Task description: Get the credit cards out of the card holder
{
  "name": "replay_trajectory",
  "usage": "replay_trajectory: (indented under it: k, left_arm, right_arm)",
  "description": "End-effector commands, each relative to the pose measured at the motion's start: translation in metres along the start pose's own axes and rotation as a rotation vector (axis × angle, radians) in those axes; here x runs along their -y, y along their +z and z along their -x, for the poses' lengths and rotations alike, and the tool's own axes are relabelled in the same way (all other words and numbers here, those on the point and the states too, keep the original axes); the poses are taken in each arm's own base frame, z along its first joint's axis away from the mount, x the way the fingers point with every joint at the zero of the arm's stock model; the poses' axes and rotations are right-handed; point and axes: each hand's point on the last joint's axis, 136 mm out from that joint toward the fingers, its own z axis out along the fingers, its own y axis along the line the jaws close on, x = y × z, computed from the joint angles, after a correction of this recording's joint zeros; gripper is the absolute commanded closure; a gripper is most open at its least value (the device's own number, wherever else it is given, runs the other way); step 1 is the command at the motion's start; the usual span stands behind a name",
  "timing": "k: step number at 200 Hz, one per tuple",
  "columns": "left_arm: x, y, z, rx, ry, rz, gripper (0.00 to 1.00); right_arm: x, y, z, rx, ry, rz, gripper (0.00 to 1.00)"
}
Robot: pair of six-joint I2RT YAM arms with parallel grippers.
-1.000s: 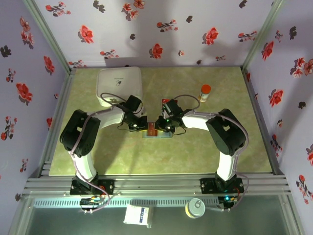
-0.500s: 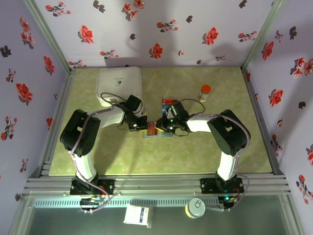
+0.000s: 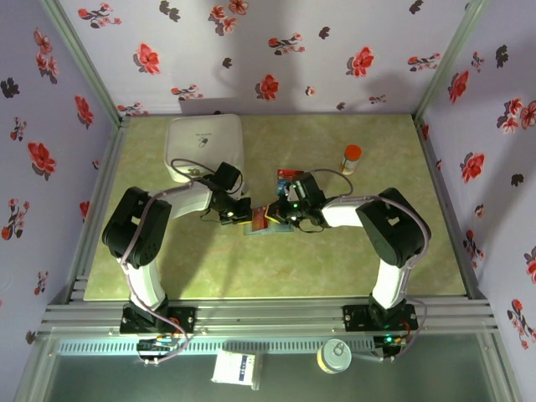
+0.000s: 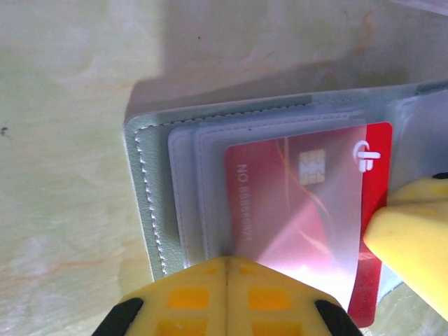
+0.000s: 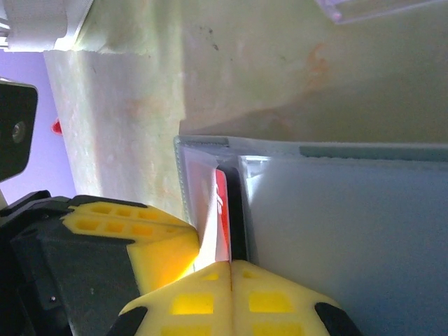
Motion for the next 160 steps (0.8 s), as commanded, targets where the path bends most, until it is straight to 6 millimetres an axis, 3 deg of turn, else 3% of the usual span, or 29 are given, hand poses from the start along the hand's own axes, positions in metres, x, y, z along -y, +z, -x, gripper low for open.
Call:
replay_trajectory:
  k: [1, 38, 73, 115, 160]
  left_arm:
    - [-0.030, 0.006, -0.018, -0.051, -0.020, 0.088, 1.00]
    - [-0.031, 0.004, -0.020, -0.044, -0.031, 0.079, 1.00]
    - [-0.026, 0.000, -0.018, -0.022, -0.048, 0.041, 1.00]
    - [-0.016, -0.007, -0.010, 0.024, -0.049, 0.003, 1.00]
    - [-0.010, -0.012, -0.006, 0.049, -0.053, -0.028, 1.00]
  right_arm:
    - [0.008, -0.017, 0.003, 0.033, -0.019, -0.046, 0.97]
    - [0.012, -0.037, 0.004, 0.053, -0.047, -0.102, 0.98]
    - [0.003, -0.058, 0.007, 0.068, -0.128, -0.157, 1.00]
    - [-0.008, -0.079, 0.013, 0.049, -0.339, -0.249, 1.00]
    - [-0.010, -0.100, 0.028, -0.025, -0.681, -0.417, 1.00]
